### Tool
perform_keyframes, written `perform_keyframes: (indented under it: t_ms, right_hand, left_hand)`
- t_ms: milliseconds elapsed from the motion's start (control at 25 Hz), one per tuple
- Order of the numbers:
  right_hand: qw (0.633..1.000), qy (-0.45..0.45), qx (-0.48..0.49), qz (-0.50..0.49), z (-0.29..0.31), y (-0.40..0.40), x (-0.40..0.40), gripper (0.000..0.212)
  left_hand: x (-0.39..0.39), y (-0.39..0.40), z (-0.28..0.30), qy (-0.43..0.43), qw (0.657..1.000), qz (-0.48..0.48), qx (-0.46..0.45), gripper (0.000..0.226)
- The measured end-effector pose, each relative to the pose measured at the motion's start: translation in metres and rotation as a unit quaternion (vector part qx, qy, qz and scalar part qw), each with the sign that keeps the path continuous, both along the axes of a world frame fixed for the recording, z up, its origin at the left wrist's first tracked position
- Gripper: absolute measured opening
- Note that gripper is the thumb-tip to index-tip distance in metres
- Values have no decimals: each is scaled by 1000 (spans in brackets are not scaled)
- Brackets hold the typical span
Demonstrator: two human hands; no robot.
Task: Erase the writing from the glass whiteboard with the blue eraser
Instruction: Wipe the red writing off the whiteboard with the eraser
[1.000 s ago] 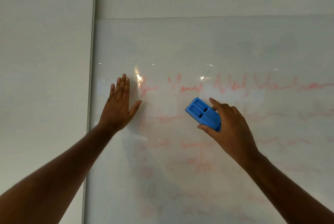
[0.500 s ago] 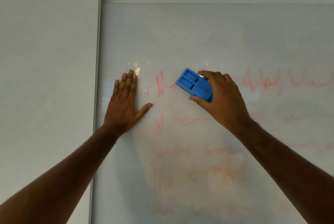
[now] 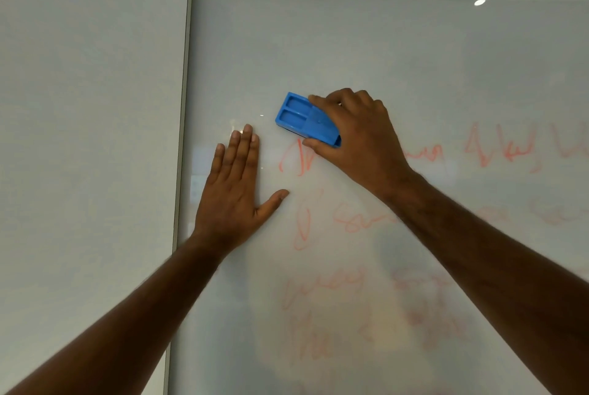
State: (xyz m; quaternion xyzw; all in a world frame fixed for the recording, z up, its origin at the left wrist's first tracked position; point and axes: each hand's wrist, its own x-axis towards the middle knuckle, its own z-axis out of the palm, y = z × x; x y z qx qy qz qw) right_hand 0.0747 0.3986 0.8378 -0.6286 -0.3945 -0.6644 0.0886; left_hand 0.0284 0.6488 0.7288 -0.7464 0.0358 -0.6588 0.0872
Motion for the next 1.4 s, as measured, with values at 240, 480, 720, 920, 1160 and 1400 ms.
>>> perform_keyframes:
  t_ms: [240,480,720,920,1160,1400]
  right_hand:
    - [999,-30,-33,1,-25,9,-3,65]
    - [993,-60,-99,-36,-55,-21,6,62]
    - [996,-48,-52,-51,-26,-53,11,64]
    - [999,-27,12,-30,-1,-21,7,66]
    - [994,-70,-79,-24,-37,-1,2,64]
    - [990,-88,-94,-52,-39,-58,18,63]
  left_hand:
    - [1,2,-1,-16,1000,3,6,99]
    - [1,2,-2,-14,1000,8,14,102]
    - [2,1,-3,-22,1000,8,10,103]
    - [2,2,-3,-21,1000,6,7,103]
    - [3,2,-5,-26,1000,6,14,101]
    - [2,2,-4,-28,999,10,11,101]
